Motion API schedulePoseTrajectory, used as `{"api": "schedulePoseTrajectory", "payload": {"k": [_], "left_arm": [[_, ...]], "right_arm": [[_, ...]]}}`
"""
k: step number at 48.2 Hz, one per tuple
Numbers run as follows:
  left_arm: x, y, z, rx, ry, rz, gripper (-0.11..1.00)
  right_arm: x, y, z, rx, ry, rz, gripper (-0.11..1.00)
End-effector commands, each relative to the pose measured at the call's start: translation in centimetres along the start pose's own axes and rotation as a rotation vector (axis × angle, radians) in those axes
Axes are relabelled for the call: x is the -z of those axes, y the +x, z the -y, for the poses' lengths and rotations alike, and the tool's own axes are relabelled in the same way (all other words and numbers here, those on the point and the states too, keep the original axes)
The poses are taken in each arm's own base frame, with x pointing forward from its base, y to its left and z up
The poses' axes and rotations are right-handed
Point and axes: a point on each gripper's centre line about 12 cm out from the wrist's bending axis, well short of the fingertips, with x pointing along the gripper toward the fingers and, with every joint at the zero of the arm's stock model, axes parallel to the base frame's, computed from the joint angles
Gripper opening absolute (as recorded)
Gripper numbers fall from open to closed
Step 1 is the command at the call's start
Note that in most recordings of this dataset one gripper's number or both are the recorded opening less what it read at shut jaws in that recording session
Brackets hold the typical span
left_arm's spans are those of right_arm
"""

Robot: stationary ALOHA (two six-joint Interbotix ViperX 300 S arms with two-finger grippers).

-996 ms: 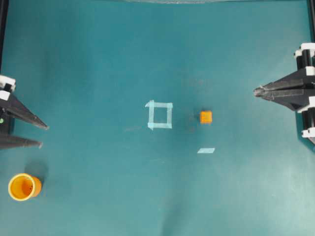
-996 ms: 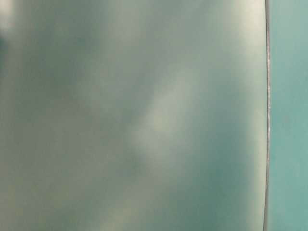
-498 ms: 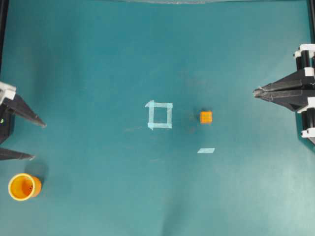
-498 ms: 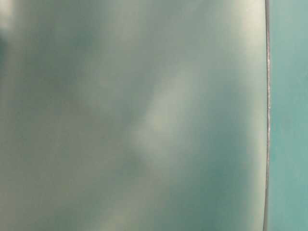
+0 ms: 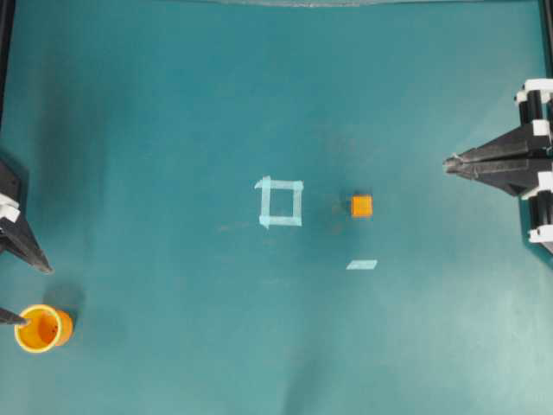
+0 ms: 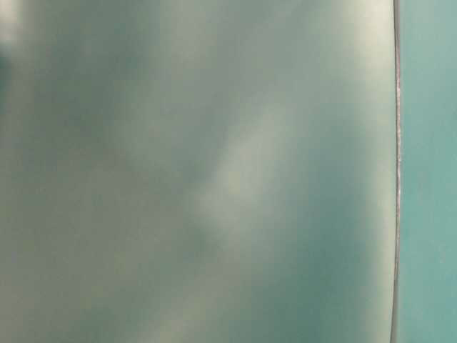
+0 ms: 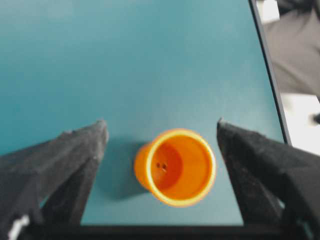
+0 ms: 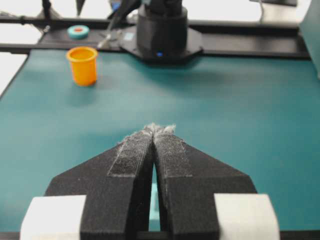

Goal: Move the cup toward the block with left arm.
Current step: 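Move the left gripper down over the orange cup, fingers open, then close the left gripper around the orange cup's rim and lift it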

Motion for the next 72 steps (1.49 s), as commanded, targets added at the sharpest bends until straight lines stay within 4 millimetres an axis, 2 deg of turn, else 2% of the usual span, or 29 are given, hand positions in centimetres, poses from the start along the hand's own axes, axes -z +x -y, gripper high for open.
{"api": "schedulePoseTrajectory", "payload": {"k": [1, 20, 29, 52, 62, 72], "left_arm": [[-0.1, 0.5, 0.8, 0.017, 0.002, -0.026, 0.85], [2.6, 4.0, 1.8, -0.040, -0.048, -0.244, 0.85], [3.0, 5.5, 2.0, -0.079, -0.042, -0.313, 0.85], [3.3, 6.3, 3.7, -0.049, -0.091, -0.318, 0.85], [3.4, 6.7, 3.8, -0.067, -0.105, -0.332, 0.85], [4.1, 8.1, 3.5, -0.114, -0.099, -0.386, 0.85]], "right_arm": [[-1.2, 0.2, 0.0, -0.001, -0.002, 0.031, 0.00], [-1.1, 0.2, 0.0, -0.001, -0.002, 0.029, 0.00], [-1.1, 0.3, 0.0, -0.001, -0.002, 0.031, 0.00], [-0.7, 0.5, 0.0, -0.002, 0.005, 0.009, 0.00], [-0.7, 0.5, -0.1, -0.003, 0.005, 0.009, 0.00], [-0.8, 0.5, 0.0, -0.002, 0.003, 0.011, 0.00]]}}
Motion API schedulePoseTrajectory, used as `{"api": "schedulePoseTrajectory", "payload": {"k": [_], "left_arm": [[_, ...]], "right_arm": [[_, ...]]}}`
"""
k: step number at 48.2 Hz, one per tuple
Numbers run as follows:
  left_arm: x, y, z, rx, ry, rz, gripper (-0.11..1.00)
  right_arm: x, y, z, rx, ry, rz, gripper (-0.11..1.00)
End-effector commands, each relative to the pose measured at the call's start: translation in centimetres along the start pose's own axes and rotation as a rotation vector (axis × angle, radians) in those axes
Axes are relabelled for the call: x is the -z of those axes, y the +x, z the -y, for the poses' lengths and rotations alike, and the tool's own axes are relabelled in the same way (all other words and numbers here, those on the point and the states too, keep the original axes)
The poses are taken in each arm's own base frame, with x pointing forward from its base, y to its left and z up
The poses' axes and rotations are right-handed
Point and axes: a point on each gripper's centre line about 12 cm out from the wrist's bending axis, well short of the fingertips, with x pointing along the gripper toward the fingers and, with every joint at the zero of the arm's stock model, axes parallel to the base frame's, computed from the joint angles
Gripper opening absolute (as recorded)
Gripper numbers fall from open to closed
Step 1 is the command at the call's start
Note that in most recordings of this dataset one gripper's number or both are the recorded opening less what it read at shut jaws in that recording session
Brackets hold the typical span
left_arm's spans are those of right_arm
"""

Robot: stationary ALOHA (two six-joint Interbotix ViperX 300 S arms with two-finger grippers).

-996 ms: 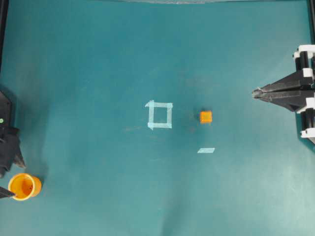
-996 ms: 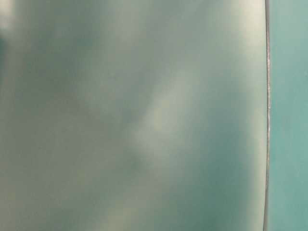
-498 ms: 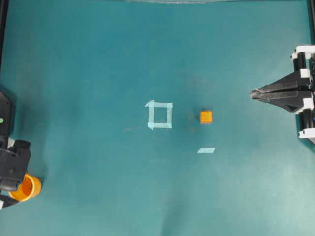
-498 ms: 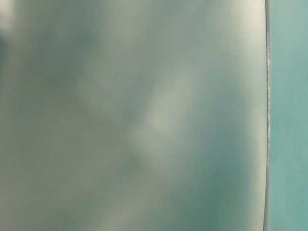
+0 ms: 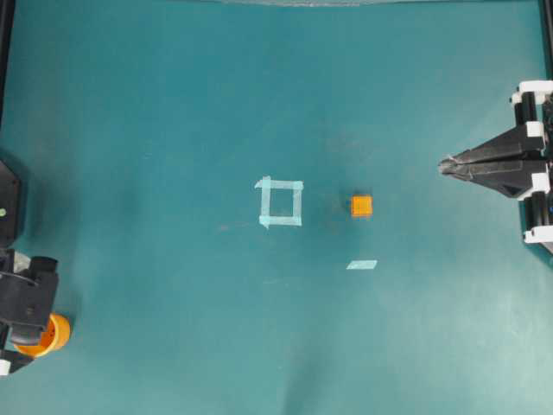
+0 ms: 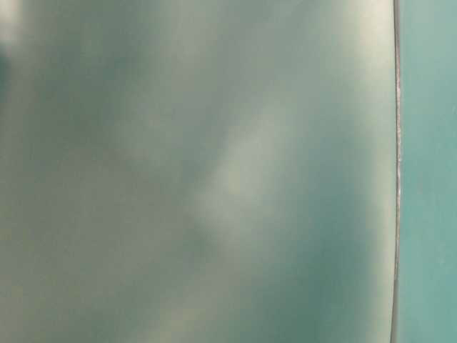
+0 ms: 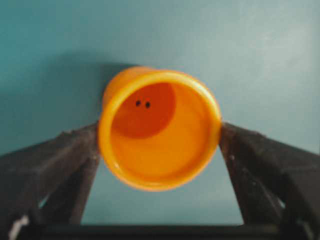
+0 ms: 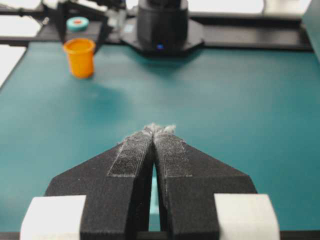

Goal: Move the cup toward the block with left arm.
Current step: 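Close the left gripper around the orange cup's rim and lift it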

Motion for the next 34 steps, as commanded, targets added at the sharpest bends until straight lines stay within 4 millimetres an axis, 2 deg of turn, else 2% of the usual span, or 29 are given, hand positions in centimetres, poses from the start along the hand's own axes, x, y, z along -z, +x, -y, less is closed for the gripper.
{"api": "schedulePoseTrajectory", "payload": {"k": [1, 13, 23, 28, 34], "left_arm": [[-0.7, 0.2, 0.7, 0.000, 0.006, 0.000, 0.85], [-1.1, 1.2, 0.9, -0.028, -0.001, -0.026, 0.85], [-0.9, 1.3, 0.1, -0.053, -0.017, -0.039, 0.84], [-0.5, 1.3, -0.3, -0.083, -0.017, -0.070, 0.81], [-0.2, 1.0, -0.8, -0.124, -0.007, -0.103, 0.73]], "right_arm": [[-1.2, 0.2, 0.0, -0.002, -0.002, 0.029, 0.00], [-1.1, 0.2, 0.0, -0.002, -0.003, 0.028, 0.00], [-1.0, 0.2, 0.0, -0.002, -0.005, 0.021, 0.00], [-1.0, 0.2, 0.0, -0.002, -0.005, 0.017, 0.00], [-0.9, 0.2, 0.0, -0.002, -0.005, 0.011, 0.00]]}}
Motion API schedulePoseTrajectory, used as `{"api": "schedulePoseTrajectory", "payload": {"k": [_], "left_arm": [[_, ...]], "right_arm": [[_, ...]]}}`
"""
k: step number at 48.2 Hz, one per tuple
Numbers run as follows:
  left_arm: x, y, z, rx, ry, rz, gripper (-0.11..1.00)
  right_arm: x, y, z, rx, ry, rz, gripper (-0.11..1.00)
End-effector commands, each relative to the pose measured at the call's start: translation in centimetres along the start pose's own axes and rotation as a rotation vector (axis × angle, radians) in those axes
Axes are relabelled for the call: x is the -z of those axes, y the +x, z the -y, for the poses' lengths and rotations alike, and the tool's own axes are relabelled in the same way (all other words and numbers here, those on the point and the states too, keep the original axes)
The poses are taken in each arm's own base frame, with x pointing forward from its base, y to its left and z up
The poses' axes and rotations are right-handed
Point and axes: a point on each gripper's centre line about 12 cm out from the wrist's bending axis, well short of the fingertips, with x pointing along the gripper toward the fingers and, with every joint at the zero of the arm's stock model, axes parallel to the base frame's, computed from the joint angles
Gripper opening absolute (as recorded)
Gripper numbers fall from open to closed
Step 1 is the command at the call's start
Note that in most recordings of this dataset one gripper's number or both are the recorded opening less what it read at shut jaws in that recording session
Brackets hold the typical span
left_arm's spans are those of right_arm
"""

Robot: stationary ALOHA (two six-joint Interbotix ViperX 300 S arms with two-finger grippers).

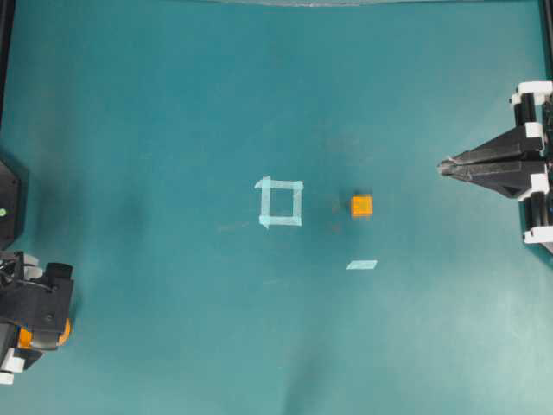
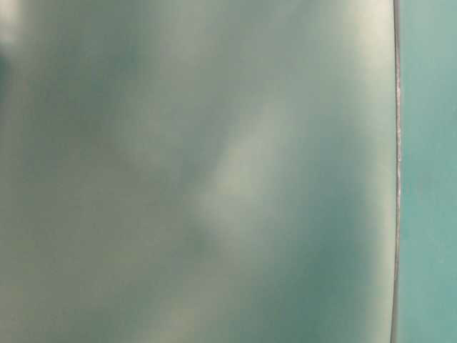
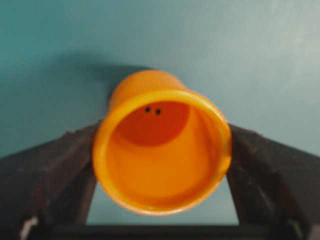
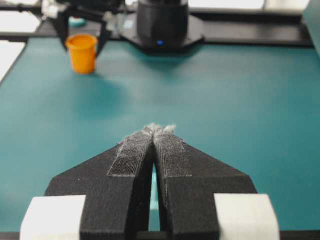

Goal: Move the cup toward the block with left arm.
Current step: 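Close the left gripper around the orange cup's rim and lift it, then carry the held orange cup rightward toward the orange cube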

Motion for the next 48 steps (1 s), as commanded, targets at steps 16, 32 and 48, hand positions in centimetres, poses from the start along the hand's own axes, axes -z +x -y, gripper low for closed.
{"api": "schedulePoseTrajectory", "payload": {"k": [16, 32, 48], "left_arm": [[-1.8, -4.5, -4.5, -0.145, -0.192, -0.057, 0.71], [-4.1, -7.7, -7.5, -0.144, -0.167, 0.107, 0.71], [-6.7, -8.9, -10.8, -0.198, -0.113, 0.160, 0.71]], "right_arm": [[-1.1, 0.1, 0.0, -0.001, -0.008, 0.023, 0.00], [-0.9, 0.3, 0.0, -0.002, -0.008, 0.005, 0.00], [-0.9, 0.3, 0.0, -0.002, -0.008, 0.005, 0.00]]}}
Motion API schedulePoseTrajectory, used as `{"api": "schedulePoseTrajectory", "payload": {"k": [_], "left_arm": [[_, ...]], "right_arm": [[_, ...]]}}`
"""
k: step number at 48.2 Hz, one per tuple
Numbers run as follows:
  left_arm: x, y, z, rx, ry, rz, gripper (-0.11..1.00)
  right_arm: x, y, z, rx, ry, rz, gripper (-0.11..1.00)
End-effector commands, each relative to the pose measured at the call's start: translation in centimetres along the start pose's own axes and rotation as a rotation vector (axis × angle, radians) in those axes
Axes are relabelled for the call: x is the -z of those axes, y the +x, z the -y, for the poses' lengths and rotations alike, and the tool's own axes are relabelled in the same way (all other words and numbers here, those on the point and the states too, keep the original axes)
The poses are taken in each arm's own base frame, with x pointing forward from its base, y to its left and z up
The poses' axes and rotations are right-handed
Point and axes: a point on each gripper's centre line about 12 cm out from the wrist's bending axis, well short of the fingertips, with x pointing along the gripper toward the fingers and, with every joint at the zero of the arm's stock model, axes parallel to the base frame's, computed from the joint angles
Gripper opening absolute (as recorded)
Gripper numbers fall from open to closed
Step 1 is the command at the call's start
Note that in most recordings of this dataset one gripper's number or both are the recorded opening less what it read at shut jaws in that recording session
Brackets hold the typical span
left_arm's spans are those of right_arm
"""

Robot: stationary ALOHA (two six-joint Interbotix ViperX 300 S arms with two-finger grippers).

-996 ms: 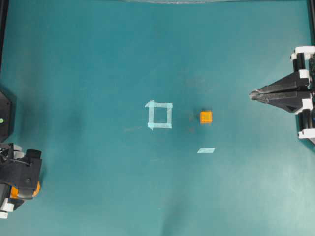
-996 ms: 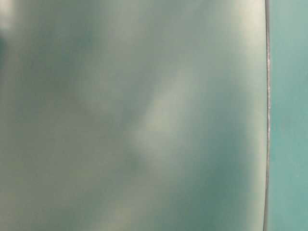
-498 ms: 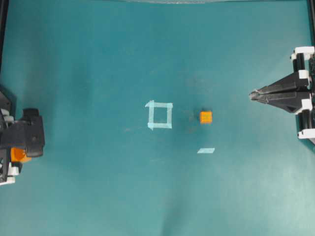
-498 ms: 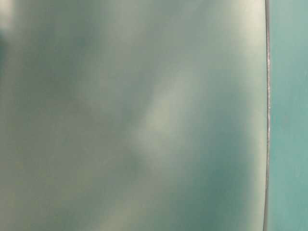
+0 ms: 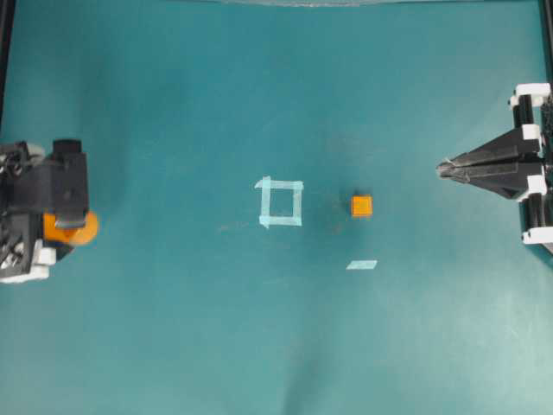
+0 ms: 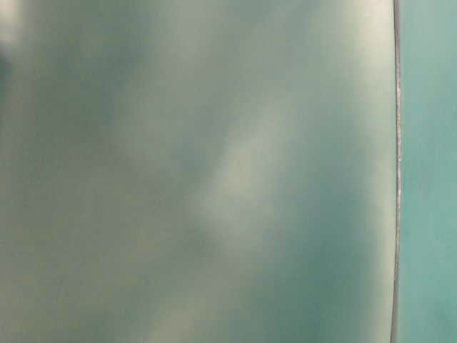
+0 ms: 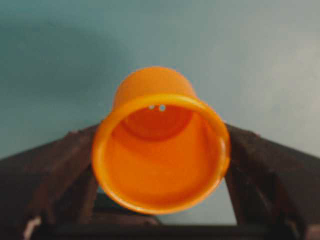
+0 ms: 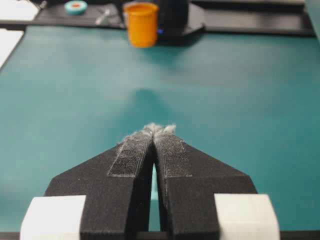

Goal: Move the cup toward the block with left arm.
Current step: 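Carry the held orange cup rightward toward the orange cube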

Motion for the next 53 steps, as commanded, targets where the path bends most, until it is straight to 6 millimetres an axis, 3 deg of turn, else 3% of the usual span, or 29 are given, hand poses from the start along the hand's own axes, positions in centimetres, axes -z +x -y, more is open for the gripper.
{"api": "schedulePoseTrajectory", "payload": {"k": [1, 15, 25, 44, 53], "left_arm": [[-1.3, -0.6, -0.5, -0.005, 0.008, 0.034, 0.71], [-4.0, -0.1, -1.6, -0.039, 0.042, 0.008, 0.71], [-7.0, 0.8, -2.5, -0.061, 0.056, -0.021, 0.71], [-14.2, 1.6, -3.3, -0.075, 0.156, 0.003, 0.71], [-18.6, 1.5, -2.9, -0.076, 0.192, 0.052, 0.71]], "right_arm": [[-1.1, 0.2, 0.0, 0.000, -0.002, 0.029, 0.00], [-1.3, 0.2, 0.0, 0.000, -0.003, 0.032, 0.00], [-1.3, 0.2, 0.0, 0.000, -0.003, 0.031, 0.00], [-1.5, 0.2, 0.0, 0.000, -0.003, 0.041, 0.00], [-1.6, 0.2, 0.0, 0.000, -0.003, 0.043, 0.00]]}}
